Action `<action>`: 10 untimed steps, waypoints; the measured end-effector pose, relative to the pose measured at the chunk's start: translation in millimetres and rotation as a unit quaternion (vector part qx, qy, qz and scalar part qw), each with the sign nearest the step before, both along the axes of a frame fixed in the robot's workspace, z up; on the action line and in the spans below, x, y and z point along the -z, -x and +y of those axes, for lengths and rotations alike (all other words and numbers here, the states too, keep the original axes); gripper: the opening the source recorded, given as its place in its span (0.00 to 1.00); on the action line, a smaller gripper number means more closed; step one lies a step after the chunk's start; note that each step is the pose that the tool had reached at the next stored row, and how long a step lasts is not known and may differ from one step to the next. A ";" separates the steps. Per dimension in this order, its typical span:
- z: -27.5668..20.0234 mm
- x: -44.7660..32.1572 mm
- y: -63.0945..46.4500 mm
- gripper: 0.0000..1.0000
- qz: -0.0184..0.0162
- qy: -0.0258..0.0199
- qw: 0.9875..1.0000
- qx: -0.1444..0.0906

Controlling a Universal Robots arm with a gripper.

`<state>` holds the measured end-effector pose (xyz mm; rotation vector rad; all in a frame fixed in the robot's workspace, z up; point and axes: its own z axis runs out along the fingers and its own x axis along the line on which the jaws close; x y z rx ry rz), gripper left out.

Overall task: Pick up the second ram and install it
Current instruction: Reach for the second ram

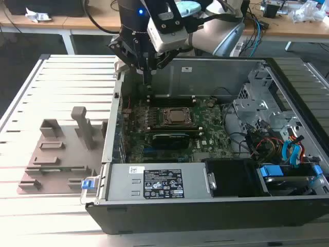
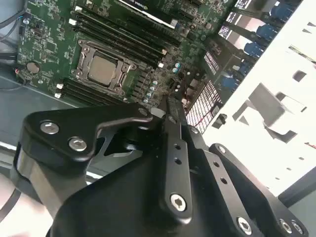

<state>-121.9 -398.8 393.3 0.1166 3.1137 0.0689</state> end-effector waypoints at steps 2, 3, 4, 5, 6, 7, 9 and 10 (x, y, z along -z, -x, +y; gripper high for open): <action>0.0 0.0 0.0 0.11 0.000 0.000 1.000 0.000; -0.1 0.0 2.7 0.11 0.000 0.000 1.000 0.000; 0.0 0.0 10.3 0.11 0.000 0.000 1.000 0.000; 0.0 0.0 20.6 0.11 0.000 0.000 1.000 0.000; 0.0 0.0 27.4 0.11 0.000 0.000 1.000 0.000; 0.0 0.0 41.4 0.11 0.000 0.000 1.000 0.000; -0.5 0.1 59.4 0.11 0.000 0.000 1.000 0.000; -3.9 0.3 68.4 0.11 0.000 0.000 1.000 0.000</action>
